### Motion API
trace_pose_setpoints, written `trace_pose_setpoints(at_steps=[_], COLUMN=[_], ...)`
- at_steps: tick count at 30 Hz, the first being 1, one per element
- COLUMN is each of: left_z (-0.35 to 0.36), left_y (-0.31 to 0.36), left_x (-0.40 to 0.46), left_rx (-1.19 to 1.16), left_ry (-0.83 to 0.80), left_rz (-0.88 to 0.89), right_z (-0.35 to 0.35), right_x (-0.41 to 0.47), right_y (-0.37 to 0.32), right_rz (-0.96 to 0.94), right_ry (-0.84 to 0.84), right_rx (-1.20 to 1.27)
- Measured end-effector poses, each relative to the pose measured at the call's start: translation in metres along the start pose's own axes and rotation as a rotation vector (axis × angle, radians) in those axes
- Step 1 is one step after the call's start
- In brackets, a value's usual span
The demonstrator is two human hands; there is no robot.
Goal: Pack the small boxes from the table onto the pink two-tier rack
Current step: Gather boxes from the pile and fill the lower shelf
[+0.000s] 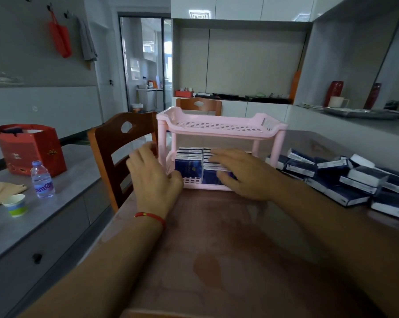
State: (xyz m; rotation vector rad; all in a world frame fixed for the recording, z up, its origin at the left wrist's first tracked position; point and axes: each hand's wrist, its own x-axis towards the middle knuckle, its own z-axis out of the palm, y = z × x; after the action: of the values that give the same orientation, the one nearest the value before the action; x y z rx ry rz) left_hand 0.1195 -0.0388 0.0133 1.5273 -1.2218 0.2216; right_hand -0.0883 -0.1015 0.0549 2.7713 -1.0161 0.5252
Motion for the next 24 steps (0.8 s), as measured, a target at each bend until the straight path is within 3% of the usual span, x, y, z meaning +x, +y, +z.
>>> trace_pose_setpoints(at_steps=[3,8,10,16,18,21,24], left_z=[-0.006,0.003,0.012,0.066,0.086,0.11,0.122], left_y=[0.024,0.069,0.087,0.147,0.17,0.191,0.188], left_x=[-0.015,-0.051,-0.059,-0.083,-0.089,-0.099,-0.106], left_rx=[0.02,0.062,0.112,0.022,-0.021,-0.067,-0.111], left_ry=[0.003,-0.41,-0.525,-0.666,-0.671,-0.655,-0.678], left_rz=[0.258,0.762,0.878,0.945,0.949,0.943,0.91], right_z=[-0.015,-0.034,-0.045,-0.05,-0.046,-0.04,-0.041], right_x=[-0.056,-0.145,-0.177,-0.224,-0.229,-0.236,-0.237], right_y=[0.006,0.062,0.089,0.134,0.145,0.156,0.156], right_rz=[-0.048,0.136,0.282,0.858,1.003,1.08,1.059], right_ry=[0.0,-0.014,0.042,0.309,0.211,0.019,0.11], right_rx=[-0.181,-0.38,-0.407,-0.283,-0.31,-0.314,-0.226])
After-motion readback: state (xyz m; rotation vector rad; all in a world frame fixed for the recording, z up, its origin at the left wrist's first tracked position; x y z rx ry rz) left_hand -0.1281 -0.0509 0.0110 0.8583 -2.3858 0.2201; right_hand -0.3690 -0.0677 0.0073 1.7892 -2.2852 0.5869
